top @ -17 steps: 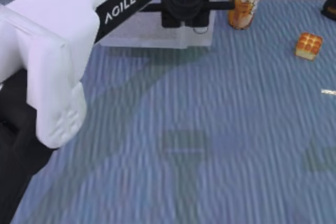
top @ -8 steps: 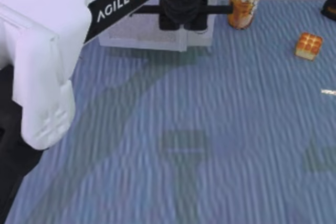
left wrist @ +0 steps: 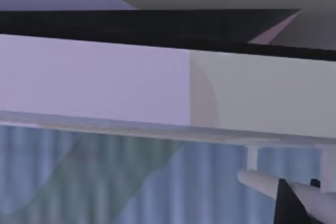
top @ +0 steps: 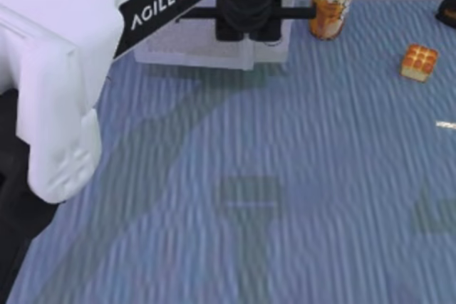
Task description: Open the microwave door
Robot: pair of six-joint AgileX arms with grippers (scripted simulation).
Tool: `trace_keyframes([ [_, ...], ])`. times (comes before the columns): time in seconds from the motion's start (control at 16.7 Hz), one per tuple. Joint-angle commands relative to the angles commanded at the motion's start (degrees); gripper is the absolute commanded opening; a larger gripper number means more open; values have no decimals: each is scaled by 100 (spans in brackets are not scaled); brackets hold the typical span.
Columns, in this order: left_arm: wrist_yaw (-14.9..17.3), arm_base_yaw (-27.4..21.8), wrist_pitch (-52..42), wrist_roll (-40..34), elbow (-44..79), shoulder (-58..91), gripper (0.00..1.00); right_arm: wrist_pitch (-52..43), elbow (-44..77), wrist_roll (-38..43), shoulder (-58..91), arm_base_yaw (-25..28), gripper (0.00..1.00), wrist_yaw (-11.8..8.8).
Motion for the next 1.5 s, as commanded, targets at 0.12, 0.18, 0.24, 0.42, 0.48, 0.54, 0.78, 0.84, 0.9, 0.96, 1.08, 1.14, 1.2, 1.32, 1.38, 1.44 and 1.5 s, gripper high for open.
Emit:
trace_keyframes([
  [0.12,0,0,0,0,0,0,0,0,0,0,0,0,100,0],
  [0.18,0,0,0,0,0,0,0,0,0,0,0,0,100,0],
  [0.24,0,0,0,0,0,0,0,0,0,0,0,0,100,0],
  [0.42,0,0,0,0,0,0,0,0,0,0,0,0,100,0],
  [0.48,0,0,0,0,0,0,0,0,0,0,0,0,100,0],
  [0.54,0,0,0,0,0,0,0,0,0,0,0,0,100,0],
  [0.78,0,0,0,0,0,0,0,0,0,0,0,0,100,0],
  [0.84,0,0,0,0,0,0,0,0,0,0,0,0,100,0],
  [0.9,0,0,0,0,0,0,0,0,0,0,0,0,100,0],
  [0.96,39,-54,10,-30,3,31,0,0,0,0,0,0,100,0],
  [1.08,49,-44,62,10,-86,-30,0,0,0,0,0,0,100,0],
  [1.14,62,-31,119,57,-193,-98,0,0,0,0,0,0,100,0],
  [1.2,78,-16,186,114,-319,-175,0,0,0,0,0,0,100,0],
  [1.32,112,8,316,226,-565,-321,0,0,0,0,0,0,100,0],
  [1.38,125,15,361,267,-653,-370,0,0,0,0,0,0,100,0],
  [1.44,132,18,381,287,-695,-392,0,0,0,0,0,0,100,0],
  [1.5,132,18,382,287,-697,-393,0,0,0,0,0,0,100,0],
])
